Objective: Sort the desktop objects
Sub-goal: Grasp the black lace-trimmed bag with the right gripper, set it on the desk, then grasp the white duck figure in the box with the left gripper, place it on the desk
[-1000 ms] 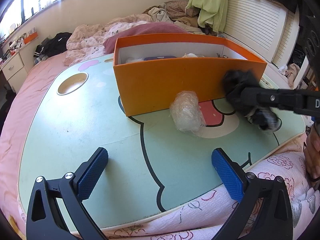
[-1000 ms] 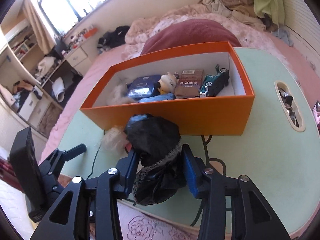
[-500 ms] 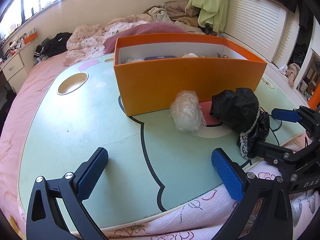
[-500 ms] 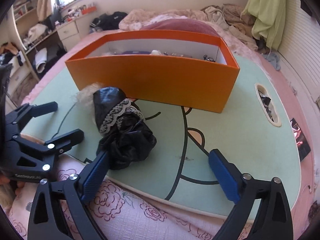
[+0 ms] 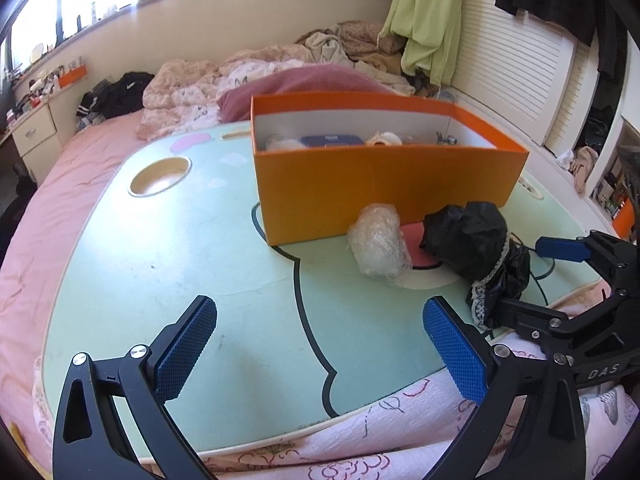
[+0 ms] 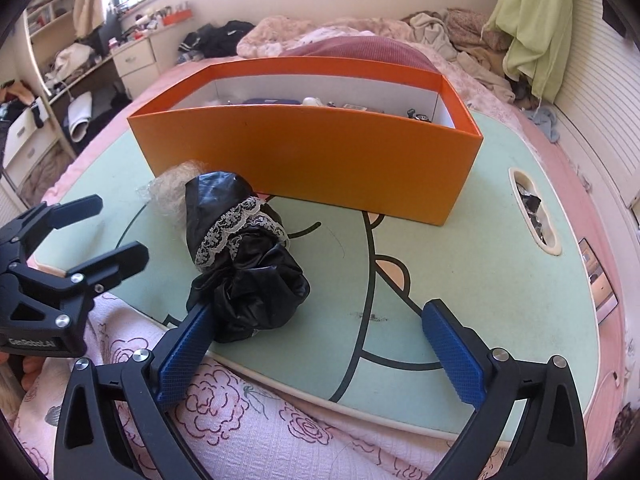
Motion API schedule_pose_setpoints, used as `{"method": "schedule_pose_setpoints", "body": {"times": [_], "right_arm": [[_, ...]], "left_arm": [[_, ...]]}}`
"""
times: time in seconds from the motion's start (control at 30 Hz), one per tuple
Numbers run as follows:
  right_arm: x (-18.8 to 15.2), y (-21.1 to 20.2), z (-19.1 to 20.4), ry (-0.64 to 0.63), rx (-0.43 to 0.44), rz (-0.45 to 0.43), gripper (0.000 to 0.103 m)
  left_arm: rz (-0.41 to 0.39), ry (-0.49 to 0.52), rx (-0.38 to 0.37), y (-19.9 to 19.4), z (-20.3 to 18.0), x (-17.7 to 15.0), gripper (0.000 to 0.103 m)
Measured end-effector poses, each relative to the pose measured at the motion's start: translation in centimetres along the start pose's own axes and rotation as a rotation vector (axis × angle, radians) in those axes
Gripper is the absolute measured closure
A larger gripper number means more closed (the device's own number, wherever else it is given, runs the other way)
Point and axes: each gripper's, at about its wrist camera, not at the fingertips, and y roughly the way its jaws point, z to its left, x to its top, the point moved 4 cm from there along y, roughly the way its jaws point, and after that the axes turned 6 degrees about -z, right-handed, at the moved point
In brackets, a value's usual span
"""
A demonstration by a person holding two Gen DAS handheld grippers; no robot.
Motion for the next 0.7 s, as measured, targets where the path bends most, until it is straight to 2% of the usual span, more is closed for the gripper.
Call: {"method": "schedule_pose_setpoints", "body": {"times": [0.07,0.17,0.2,0.33,0.4,0.43,0.53,0.57,0.7], "right_arm": [[-0.3,0.2,0.1,0.0,0.0,0.0,0.001],[-0.1,0.0,0.0,0.0,0.0,0.0,0.001],[-0.1,0.0,0.0,0.0,0.0,-0.001,0.001],[-0.4,0.1,0.1,0.0,0.0,-0.001,0.001],[-0.2,-0.1,0.1,0.0,0.0,-0.002,0.001],[-0.4,0.1,0.1,0.0,0.0,-0.002,0.001],[-0.4,0.1,0.1,0.0,0.0,-0.002,0.001],[-0.4,0.1,0.1,-0.001,0.0,-0.002,0.001],[-0.4,0.0,0.1,0.0,0.0,-0.003,0.001]], "left_arm": [[-0.022,0.003,-0.006,-0.7,0.0,0.3,0.001],[-0.048,-0.021,-0.066,-2.0,-0.1,1.4,0.001],[-0.059,-0.039,-0.093,-2.6,-0.1,2.2,0.001],[-0.087,-0.046,-0.106,-3.6,-0.6,5.9,0.001],[-0.085,0.005,-0.104,-3.1,-1.6,8.3,0.007],[-0.079,0.032,-0.097,-2.6,-2.2,9.5,0.014],[-0.006,0.094,-0.086,0.1,-4.1,12.3,0.037],[0.047,0.106,-0.089,1.9,-4.8,13.2,0.042],[0.21,0.062,-0.083,8.0,-5.4,14.1,0.044]]}}
